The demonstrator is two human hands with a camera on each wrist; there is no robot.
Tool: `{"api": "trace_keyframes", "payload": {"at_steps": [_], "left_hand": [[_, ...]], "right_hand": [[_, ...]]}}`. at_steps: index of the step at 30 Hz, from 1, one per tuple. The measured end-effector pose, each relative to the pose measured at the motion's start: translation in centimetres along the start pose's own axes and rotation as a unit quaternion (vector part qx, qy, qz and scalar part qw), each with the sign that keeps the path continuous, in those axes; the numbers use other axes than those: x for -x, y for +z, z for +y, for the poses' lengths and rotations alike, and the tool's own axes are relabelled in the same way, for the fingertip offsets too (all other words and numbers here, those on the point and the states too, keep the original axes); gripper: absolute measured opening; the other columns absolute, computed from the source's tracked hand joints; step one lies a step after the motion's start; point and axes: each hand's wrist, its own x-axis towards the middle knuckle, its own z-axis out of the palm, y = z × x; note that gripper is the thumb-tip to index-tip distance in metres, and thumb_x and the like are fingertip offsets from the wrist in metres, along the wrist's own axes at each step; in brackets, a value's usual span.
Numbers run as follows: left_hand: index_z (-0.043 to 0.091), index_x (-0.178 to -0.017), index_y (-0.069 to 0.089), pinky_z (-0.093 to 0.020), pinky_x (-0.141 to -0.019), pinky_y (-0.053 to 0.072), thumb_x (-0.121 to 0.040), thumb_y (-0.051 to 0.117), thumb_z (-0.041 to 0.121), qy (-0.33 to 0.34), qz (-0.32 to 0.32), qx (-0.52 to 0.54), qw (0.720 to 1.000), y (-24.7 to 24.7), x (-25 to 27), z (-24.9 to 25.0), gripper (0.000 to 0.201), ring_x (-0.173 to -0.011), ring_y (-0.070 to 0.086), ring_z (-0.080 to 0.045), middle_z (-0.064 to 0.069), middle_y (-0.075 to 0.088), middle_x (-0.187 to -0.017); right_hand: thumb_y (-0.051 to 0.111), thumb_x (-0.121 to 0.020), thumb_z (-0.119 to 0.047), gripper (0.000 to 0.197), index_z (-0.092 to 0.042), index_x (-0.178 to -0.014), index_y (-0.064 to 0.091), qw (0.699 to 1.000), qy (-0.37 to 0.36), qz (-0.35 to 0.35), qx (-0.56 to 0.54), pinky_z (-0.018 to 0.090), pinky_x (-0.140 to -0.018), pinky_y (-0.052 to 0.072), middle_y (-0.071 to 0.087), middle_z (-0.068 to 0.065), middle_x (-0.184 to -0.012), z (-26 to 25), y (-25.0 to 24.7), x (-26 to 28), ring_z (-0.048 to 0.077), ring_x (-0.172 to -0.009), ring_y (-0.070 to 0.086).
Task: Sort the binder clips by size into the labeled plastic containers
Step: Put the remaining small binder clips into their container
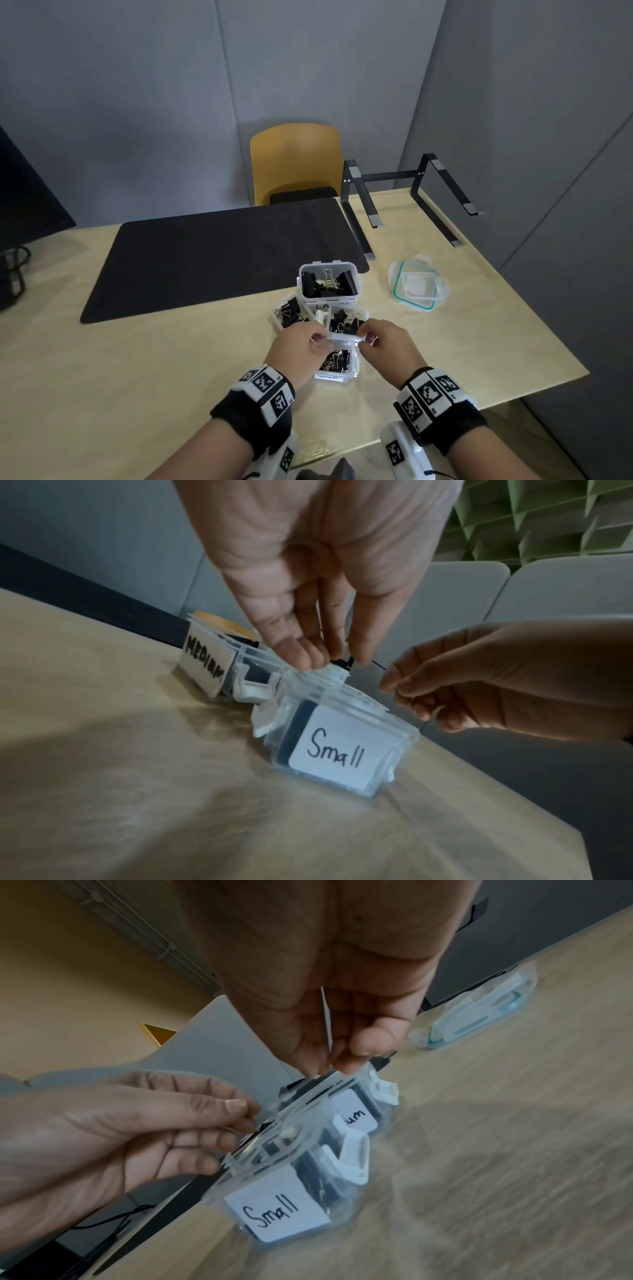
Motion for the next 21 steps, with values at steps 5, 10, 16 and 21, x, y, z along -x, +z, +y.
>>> {"api": "trace_keyframes", "payload": {"at_steps": [5, 10, 16, 21], "left_hand": [[0.022, -0.104, 0.064, -0.024, -0.093, 0.043, -0.091, 0.056, 0.024, -0.030, 0.064, -0.024, 0.997, -2.0, -1.1, -1.6, 0.015, -0.102, 0.051, -0.010, 0.007, 0.055, -0.106], [0.018, -0.127, 0.053, -0.027, -0.105, 0.032, -0.094, 0.050, 0.021, -0.100, 0.078, -0.001, 0.992, -3.7, -2.1, -3.8, 0.033, -0.126, 0.044, -0.016, -0.002, 0.046, -0.135], [0.019, -0.128, 0.052, -0.024, -0.101, 0.035, -0.096, 0.046, 0.020, -0.110, 0.014, 0.012, 0.994, -3.7, -2.7, -5.4, 0.033, -0.120, 0.048, -0.013, -0.001, 0.047, -0.136], [0.019, -0.126, 0.055, -0.022, -0.096, 0.037, -0.094, 0.050, 0.019, -0.108, 0.020, 0.015, 0.994, -3.6, -2.7, -6.1, 0.032, -0.115, 0.052, -0.013, 0.001, 0.047, -0.133]], "right_hand": [[0.057, -0.086, -0.013, 0.025, -0.017, -0.110, 0.061, 1.000, -0.009, 0.006, -0.011, 0.016, -0.077, 0.034, 0.054, -0.002, -0.109, 0.4, -0.7, -0.7, 0.011, -0.090, 0.052], [0.057, -0.086, -0.012, 0.042, -0.019, -0.127, 0.052, 0.998, -0.020, -0.043, 0.030, 0.016, -0.096, 0.031, 0.050, -0.003, -0.132, 0.5, -1.6, -2.0, 0.013, -0.121, 0.047], [0.058, -0.081, -0.006, 0.059, -0.022, -0.136, 0.044, 0.986, -0.044, -0.116, 0.112, 0.024, -0.104, 0.036, 0.042, -0.002, -0.139, -0.1, -1.2, -3.5, 0.016, -0.127, 0.041], [0.056, -0.082, -0.006, 0.057, -0.023, -0.135, 0.046, 0.976, -0.062, -0.104, 0.179, 0.029, -0.102, 0.040, 0.036, 0.002, -0.139, -0.5, -0.7, -4.0, 0.021, -0.125, 0.037]]}}
